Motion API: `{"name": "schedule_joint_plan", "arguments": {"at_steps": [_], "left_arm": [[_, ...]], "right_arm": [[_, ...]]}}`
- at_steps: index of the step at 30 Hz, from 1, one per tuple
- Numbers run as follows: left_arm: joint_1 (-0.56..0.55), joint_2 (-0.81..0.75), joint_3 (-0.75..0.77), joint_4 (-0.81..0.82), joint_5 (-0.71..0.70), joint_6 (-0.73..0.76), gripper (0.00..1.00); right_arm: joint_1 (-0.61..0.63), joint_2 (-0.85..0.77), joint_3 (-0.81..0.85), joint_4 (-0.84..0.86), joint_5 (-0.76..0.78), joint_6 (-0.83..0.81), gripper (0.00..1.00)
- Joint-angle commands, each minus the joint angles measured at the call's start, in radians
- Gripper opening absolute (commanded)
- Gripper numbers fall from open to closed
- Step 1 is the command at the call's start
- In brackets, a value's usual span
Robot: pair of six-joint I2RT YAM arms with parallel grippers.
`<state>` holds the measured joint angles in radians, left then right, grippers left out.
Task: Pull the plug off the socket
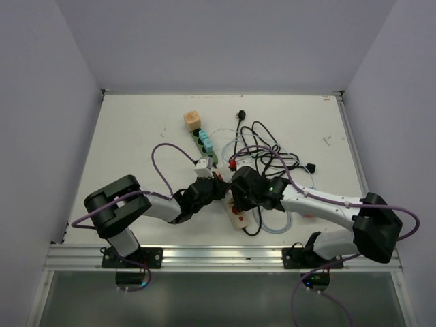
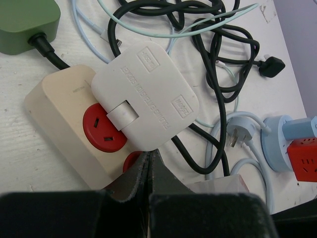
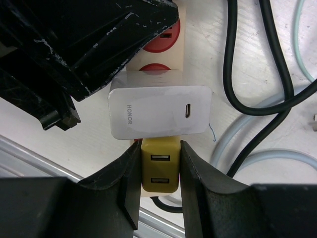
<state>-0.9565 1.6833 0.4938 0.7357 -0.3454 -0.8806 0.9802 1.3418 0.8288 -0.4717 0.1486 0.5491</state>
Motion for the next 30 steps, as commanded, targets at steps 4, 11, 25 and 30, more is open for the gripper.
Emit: {"name": "schedule_joint_plan", "arguments": {"at_steps": [4, 11, 25, 30], "left_arm": [[-0.002, 0.088, -0.046, -0.332, -0.063, 0.046, 0.0], [-0.002, 0.089, -0.044, -0.335, -0.063, 0.046, 0.0], [-0.005, 0.095, -0.034, -0.351, -0.067, 0.046, 0.0], [-0.005, 0.093, -0.034, -0.349, -0.067, 0.046, 0.0]], "right_arm": [[-0.162, -0.165, -0.051, 0.252, -0.348, 0.084, 0.0], [-0.199, -0.155, -0.056, 0.26, -0.389, 0.084, 0.0], [0.021, -0.098, 0.121, 0.068, -0.084, 0.011, 0.0], [-0.001, -0.145, 0.104, 0.048, -0.069, 0.008, 0.0]]}}
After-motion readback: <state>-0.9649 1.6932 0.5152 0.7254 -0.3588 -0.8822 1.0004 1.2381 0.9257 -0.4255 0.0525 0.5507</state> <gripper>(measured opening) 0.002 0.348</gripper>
